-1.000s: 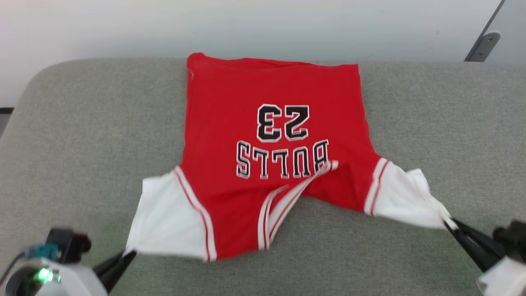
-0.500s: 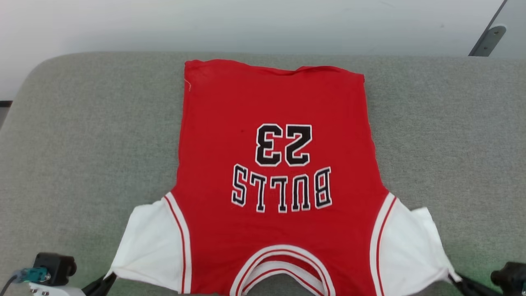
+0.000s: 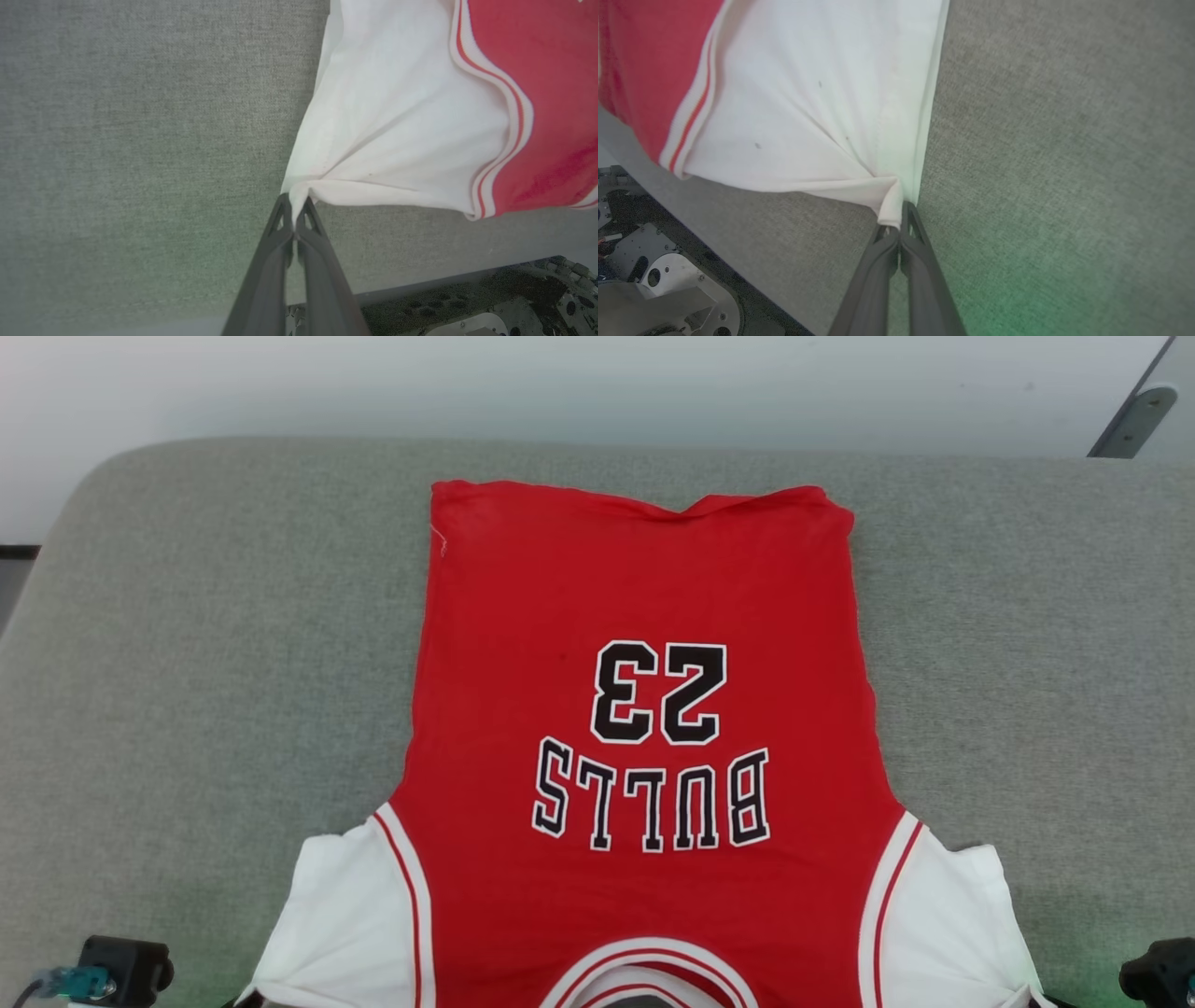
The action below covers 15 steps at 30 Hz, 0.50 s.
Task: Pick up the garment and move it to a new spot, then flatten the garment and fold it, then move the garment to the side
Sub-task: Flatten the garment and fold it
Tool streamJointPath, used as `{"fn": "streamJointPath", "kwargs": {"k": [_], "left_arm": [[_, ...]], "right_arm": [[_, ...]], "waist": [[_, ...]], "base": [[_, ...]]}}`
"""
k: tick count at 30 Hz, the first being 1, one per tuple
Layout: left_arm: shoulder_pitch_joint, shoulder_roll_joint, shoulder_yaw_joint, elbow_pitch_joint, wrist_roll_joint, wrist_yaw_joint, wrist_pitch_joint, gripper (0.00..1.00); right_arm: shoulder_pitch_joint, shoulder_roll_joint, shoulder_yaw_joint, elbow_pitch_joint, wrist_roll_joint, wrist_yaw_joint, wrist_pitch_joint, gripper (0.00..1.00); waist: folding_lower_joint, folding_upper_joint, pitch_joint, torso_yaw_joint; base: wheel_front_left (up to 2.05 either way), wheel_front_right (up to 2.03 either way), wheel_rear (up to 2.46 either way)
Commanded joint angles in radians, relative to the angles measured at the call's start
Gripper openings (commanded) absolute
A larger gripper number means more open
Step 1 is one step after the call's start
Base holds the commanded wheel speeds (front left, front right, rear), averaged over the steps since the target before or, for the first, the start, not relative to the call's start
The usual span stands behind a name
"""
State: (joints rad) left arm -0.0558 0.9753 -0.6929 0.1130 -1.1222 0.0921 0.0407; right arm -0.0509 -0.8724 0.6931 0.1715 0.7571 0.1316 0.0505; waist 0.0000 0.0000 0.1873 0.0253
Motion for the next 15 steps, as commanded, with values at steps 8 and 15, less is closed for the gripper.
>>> {"fn": "streamJointPath", "kwargs": {"k": [8,15], "left_arm": [[-0.019,-0.027,0.005,-0.020,0.013,0.003,-0.028,0.00],[-0.049,-0.052,-0.005,-0.048,0.039,0.004,-0.035,0.00]], "right_arm": [[-0.004,-0.003,0.015,0.005,0.078,-0.003,0.114,0.44],[-0.064,-0.046,-0.067,-0.123,0.113,-0.004,0.227,1.00]], "waist": [[0.0000,0.0000,0.026,0.017],[0.0000,0.0000,0.048,0.035]], "base": [[0.00,0.00,0.00],[0.00,0.00,0.00]]}}
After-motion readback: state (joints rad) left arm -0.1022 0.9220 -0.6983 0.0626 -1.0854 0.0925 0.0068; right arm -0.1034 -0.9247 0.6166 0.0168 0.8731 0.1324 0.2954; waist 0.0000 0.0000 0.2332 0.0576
